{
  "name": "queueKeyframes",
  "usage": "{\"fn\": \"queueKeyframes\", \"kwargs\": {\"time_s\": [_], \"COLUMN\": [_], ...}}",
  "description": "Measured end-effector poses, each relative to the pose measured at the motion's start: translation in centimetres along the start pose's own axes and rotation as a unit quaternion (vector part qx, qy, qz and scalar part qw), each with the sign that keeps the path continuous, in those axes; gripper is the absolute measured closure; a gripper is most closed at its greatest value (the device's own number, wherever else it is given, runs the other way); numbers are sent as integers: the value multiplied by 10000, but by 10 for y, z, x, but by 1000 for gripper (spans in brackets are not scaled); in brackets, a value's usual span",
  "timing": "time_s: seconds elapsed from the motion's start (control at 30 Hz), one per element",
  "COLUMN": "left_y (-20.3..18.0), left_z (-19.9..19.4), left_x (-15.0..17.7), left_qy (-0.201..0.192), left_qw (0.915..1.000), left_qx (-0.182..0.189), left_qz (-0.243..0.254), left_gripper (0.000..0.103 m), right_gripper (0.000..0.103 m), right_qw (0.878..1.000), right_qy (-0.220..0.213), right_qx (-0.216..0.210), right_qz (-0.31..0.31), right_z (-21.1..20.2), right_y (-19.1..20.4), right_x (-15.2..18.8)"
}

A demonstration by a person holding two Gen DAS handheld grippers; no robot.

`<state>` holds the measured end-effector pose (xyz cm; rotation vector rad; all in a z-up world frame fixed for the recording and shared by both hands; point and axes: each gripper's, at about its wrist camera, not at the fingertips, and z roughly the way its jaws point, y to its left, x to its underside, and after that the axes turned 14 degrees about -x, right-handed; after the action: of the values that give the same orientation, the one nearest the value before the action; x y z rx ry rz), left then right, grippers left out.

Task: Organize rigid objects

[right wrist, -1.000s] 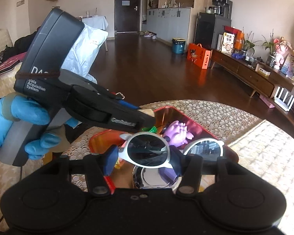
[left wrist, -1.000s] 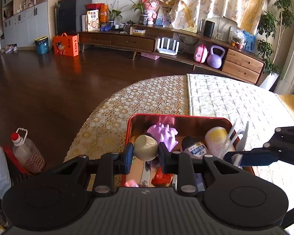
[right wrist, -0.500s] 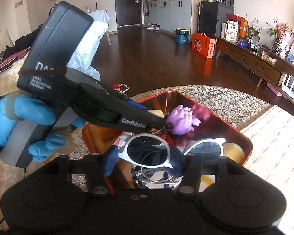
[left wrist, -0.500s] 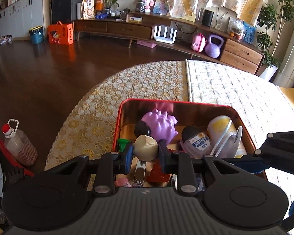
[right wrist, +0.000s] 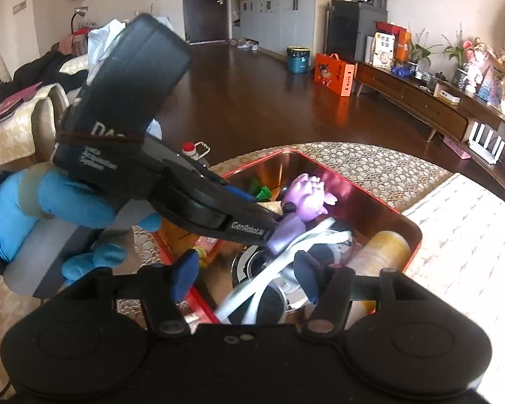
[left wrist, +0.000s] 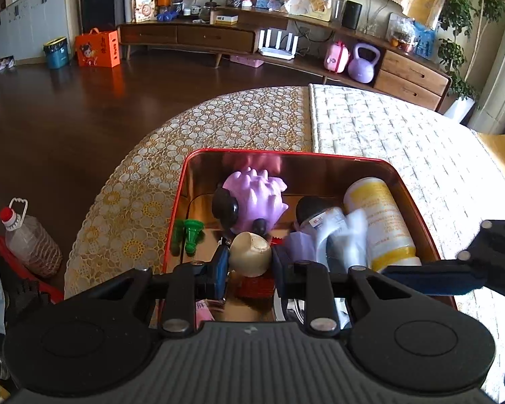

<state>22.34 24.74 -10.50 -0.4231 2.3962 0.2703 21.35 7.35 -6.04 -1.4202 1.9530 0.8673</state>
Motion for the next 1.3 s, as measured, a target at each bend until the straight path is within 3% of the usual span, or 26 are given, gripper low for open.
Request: {"fn": "queueKeyframes", "kwargs": {"time_s": [0.4,0.47,0.53,0.57,0.77,0.87,0.9,1.07,1.17,1.3], "left_y": [3,2,3,4,6,7,7,8,8,8], "left_z": [-18,-24,-33,-37,-66,-82,-87,-109,-121,-134], "left_x": [8,10,13,13,16,18,19,23,28,35], "left_qy": [58,-9,-139,-202,-442,-596,-641,-759,-827,-865], "left_qw": [9999,9999,9997,9995,9987,9978,9975,9967,9961,9957], "left_qx": [-44,-104,-192,-232,-250,-286,-270,-258,-251,-228], "left_qz": [-113,-62,-81,-90,-59,-78,-105,-158,-198,-223], "left_gripper": [73,65,44,41,40,32,31,30,23,21], "right_gripper": [40,40,38,35,28,25,20,14,6,5], "right_qw": [9947,9932,9920,9915,9891,9880,9875,9846,9825,9806], "right_qy": [-393,-469,-540,-578,-780,-864,-903,-1112,-1253,-1387], "right_qx": [443,490,581,597,707,753,783,809,807,771], "right_qz": [843,945,985,1006,1026,1031,1025,1076,1115,1154], "right_z": [-32,-37,-42,-45,-61,-70,-74,-90,-100,-111], "right_y": [-12,-12,-10,-10,0,7,10,19,24,30], "right_x": [4,4,5,5,8,10,11,15,19,26]}}
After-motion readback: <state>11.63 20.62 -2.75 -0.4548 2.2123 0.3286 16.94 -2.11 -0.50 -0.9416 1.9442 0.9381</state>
